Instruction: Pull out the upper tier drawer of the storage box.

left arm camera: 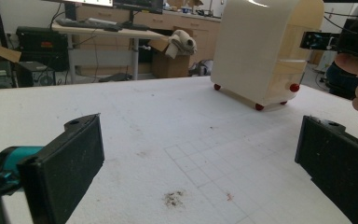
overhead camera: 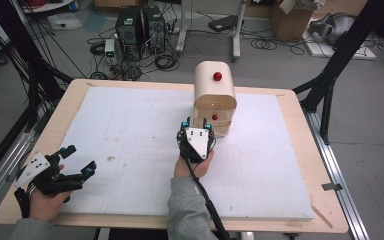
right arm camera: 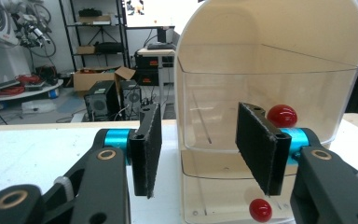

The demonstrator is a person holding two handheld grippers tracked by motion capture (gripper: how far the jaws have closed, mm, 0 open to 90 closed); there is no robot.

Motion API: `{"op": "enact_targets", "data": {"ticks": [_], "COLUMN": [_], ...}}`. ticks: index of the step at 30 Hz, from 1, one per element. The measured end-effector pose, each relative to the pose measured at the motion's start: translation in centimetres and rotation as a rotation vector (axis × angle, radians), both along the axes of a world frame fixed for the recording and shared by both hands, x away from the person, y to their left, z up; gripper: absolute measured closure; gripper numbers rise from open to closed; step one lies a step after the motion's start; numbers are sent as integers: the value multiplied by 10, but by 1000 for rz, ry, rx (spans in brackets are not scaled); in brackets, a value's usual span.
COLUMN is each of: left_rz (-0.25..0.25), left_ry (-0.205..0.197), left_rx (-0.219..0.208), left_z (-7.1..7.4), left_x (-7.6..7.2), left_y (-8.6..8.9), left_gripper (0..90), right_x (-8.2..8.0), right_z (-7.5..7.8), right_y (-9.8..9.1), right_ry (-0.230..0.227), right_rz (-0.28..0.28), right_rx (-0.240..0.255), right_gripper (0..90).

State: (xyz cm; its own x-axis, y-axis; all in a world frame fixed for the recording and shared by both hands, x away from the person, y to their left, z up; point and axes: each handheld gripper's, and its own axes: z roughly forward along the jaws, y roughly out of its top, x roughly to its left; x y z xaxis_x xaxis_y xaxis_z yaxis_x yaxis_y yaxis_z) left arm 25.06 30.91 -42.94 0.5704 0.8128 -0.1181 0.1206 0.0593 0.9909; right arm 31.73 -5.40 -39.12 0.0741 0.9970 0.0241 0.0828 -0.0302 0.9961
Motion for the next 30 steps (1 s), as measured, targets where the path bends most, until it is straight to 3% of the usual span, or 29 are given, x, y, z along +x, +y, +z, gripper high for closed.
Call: {"op": "enact_targets", "data": {"ticks": [11, 17, 23, 30], "left_rz": [3, 0, 1, -5], "left_ry": [0, 2, 0, -1], "left_rx": [4, 5, 7, 12], "left_z": [-1, -1, -1, -1], "left_x": [-1, 0, 0, 2], "left_y": [2, 1, 1, -1], "left_gripper": [17, 17, 17, 17], "right_x": [-1, -4, -7, -8], "right_z": [0, 1, -2, -2], "right_y": [-3, -16, -48, -51], "right_ry": [-3, -12, -7, -7], "right_rz": [-7, -28, -64, -33], "right_rx": [-13, -11, 2, 1], "right_gripper": [501, 501, 501, 500]}}
